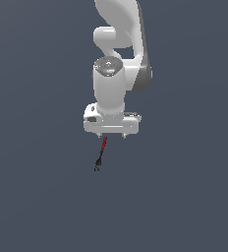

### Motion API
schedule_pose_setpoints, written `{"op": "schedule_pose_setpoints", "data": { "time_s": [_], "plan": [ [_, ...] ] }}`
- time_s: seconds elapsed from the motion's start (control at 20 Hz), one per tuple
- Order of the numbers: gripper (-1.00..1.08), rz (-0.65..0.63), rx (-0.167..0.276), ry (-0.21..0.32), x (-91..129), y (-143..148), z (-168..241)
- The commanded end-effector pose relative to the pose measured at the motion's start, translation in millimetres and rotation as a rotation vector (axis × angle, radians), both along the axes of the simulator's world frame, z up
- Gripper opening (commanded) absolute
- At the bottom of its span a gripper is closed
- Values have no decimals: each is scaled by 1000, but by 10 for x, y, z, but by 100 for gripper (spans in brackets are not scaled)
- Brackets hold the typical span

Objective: Pick up the object and move it to a goal position.

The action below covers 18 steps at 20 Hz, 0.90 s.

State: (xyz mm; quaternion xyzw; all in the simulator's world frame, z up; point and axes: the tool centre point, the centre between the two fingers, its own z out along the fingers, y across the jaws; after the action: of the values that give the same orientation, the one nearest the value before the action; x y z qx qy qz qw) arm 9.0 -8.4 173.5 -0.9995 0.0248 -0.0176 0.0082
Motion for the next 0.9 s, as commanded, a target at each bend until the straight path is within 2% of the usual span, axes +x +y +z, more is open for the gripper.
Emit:
{"op": "schedule_pose_setpoints", "data": {
  "time_s": [0.0,0.5,0.85],
  "plan": [
    [100,0,0,0,0,0,0],
    [100,54,-19,-36,77,-30,150],
    [100,45,-18,-33,75,-50,94]
  ]
}}
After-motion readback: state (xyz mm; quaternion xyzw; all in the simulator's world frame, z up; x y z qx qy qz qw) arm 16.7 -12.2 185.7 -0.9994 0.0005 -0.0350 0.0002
